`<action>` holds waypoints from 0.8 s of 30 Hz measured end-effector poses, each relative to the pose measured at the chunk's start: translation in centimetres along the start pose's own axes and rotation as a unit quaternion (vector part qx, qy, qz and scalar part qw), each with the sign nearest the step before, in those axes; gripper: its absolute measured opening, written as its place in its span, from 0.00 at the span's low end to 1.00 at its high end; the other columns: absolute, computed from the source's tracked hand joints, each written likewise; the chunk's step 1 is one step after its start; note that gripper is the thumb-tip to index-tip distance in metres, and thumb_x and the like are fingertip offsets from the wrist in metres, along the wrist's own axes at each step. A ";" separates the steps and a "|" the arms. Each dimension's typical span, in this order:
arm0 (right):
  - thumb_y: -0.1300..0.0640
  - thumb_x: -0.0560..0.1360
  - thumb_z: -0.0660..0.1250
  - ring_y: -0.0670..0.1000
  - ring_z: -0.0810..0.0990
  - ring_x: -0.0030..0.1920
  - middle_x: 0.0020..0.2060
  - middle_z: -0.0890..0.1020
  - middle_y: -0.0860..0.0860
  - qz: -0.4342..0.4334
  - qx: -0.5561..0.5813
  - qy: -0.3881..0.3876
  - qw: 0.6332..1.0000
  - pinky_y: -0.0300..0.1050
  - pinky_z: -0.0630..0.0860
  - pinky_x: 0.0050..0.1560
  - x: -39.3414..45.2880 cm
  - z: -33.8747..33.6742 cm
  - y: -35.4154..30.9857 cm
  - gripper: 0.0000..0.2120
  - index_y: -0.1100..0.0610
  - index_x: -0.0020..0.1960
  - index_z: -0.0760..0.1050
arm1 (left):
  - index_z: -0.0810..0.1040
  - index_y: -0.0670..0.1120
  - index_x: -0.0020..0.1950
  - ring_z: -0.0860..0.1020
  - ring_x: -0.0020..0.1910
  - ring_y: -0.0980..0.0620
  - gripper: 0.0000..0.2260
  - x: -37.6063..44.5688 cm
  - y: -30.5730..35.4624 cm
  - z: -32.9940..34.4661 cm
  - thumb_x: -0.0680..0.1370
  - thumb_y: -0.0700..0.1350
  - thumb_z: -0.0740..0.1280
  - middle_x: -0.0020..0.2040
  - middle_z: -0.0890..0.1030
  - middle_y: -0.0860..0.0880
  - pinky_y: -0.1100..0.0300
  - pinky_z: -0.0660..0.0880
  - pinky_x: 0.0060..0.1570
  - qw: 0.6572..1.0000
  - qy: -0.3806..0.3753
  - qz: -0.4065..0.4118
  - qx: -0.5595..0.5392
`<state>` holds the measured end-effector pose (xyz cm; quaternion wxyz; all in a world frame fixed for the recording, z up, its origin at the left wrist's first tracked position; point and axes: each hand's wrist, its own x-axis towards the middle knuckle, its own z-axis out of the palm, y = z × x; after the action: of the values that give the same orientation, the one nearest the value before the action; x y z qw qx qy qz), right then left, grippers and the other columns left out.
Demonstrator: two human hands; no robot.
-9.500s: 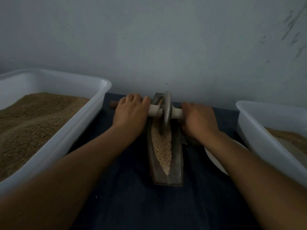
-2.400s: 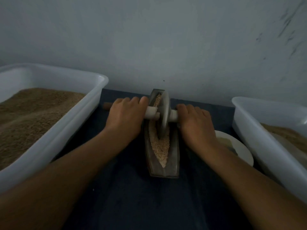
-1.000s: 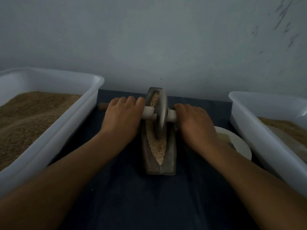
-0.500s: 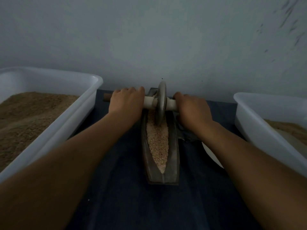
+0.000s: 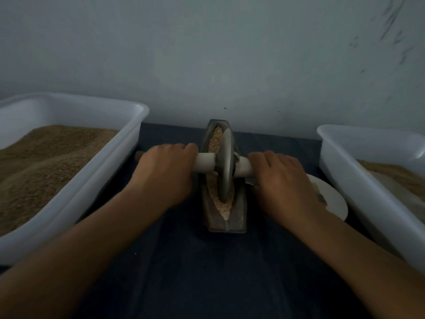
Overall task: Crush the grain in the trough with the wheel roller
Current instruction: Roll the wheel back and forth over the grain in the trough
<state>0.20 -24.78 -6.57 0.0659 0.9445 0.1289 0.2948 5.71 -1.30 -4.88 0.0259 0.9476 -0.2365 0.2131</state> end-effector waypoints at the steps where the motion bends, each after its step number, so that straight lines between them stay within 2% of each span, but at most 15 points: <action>1: 0.61 0.66 0.75 0.57 0.77 0.45 0.47 0.79 0.55 0.001 0.006 0.002 1.000 0.53 0.73 0.48 -0.4 -0.4 -0.2 0.21 0.58 0.58 0.75 | 0.70 0.52 0.55 0.78 0.44 0.51 0.14 -0.4 0.1 -0.3 0.74 0.52 0.70 0.49 0.79 0.53 0.57 0.68 0.37 1.000 0.006 0.004 0.002; 5: 0.61 0.66 0.75 0.57 0.78 0.45 0.47 0.79 0.56 0.002 0.005 0.009 1.000 0.54 0.73 0.50 -0.8 -0.9 -0.6 0.21 0.59 0.58 0.75 | 0.70 0.52 0.53 0.74 0.41 0.53 0.15 -1.4 0.5 -0.4 0.72 0.51 0.72 0.47 0.78 0.52 0.58 0.63 0.39 0.998 0.034 0.010 0.046; 8: 0.61 0.68 0.73 0.57 0.77 0.42 0.43 0.78 0.55 0.006 -0.009 0.016 1.000 0.53 0.72 0.47 -0.3 -0.2 -0.5 0.16 0.59 0.55 0.75 | 0.68 0.51 0.53 0.75 0.45 0.51 0.18 -1.1 0.8 0.5 0.71 0.51 0.73 0.49 0.76 0.51 0.57 0.65 0.44 0.998 0.032 0.010 0.048; 12: 0.60 0.70 0.67 0.57 0.74 0.40 0.40 0.76 0.54 0.022 -0.006 -0.003 1.000 0.49 0.64 0.42 2.1 1.6 0.5 0.08 0.58 0.49 0.73 | 0.67 0.50 0.54 0.76 0.48 0.49 0.17 1.0 0.5 1.8 0.72 0.49 0.72 0.50 0.77 0.50 0.55 0.68 0.49 0.998 0.032 -0.012 0.052; 16: 0.57 0.71 0.68 0.58 0.75 0.42 0.42 0.77 0.53 0.044 -0.033 -0.045 0.997 0.48 0.57 0.40 5.2 3.6 1.8 0.10 0.56 0.50 0.71 | 0.68 0.49 0.57 0.76 0.52 0.45 0.17 4.6 -0.3 3.1 0.73 0.47 0.71 0.53 0.78 0.47 0.50 0.70 0.51 0.999 0.016 -0.025 0.044; 24: 0.58 0.73 0.67 0.58 0.76 0.48 0.49 0.78 0.54 0.057 -0.040 -0.065 0.995 0.47 0.61 0.38 10.0 5.3 3.7 0.16 0.54 0.60 0.71 | 0.71 0.49 0.58 0.76 0.51 0.43 0.14 9.8 -1.7 4.7 0.75 0.44 0.69 0.51 0.78 0.45 0.50 0.67 0.45 0.998 0.015 -0.054 0.036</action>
<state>11.93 -25.74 -4.80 0.0951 0.9642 0.0579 0.2406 16.16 -4.75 -4.96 0.0070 0.9561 -0.1768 0.2337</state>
